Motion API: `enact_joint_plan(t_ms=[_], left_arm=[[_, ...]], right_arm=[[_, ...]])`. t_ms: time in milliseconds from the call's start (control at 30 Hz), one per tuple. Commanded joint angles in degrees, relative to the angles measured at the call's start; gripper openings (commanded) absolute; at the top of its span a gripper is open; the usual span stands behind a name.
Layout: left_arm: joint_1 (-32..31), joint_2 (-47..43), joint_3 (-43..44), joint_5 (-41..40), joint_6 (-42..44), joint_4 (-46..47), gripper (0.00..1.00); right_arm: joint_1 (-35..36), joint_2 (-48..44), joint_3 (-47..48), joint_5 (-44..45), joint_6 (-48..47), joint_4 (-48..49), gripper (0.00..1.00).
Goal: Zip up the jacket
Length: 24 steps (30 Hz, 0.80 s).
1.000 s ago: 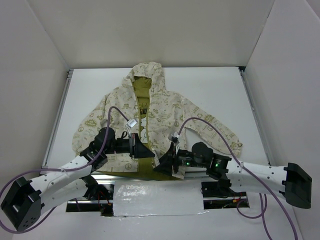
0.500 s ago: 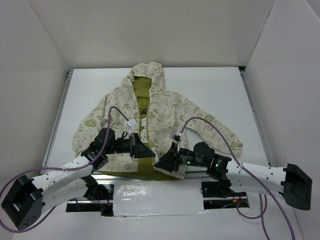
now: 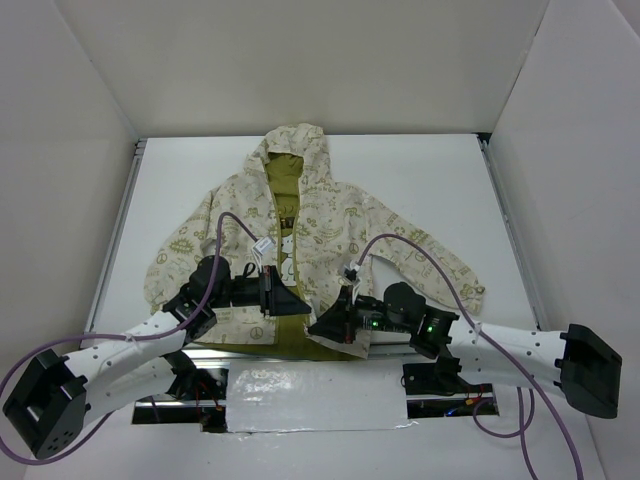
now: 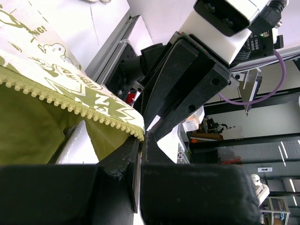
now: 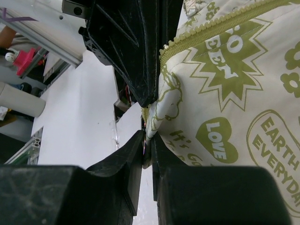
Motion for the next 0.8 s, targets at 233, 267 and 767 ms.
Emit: enact_joint_plan(t_ms=[233, 267, 767], left_arm=[[0.00, 0.07, 1.79, 0.07, 0.51, 4.66, 0.00], [0.00, 0.16, 1.70, 0.16, 0.42, 5.10, 0.00], [0.00, -8.10, 10.04, -27.56, 13.43, -31.78, 0.98]], right_arm=[[-0.39, 0.94, 0.21, -2.30, 0.71, 5.68, 0.13], [-0.47, 0.50, -0.05, -2.22, 0.71, 6.03, 0.11], [-0.65, 1.71, 2.40, 13.24, 3.87, -5.38, 0.00]])
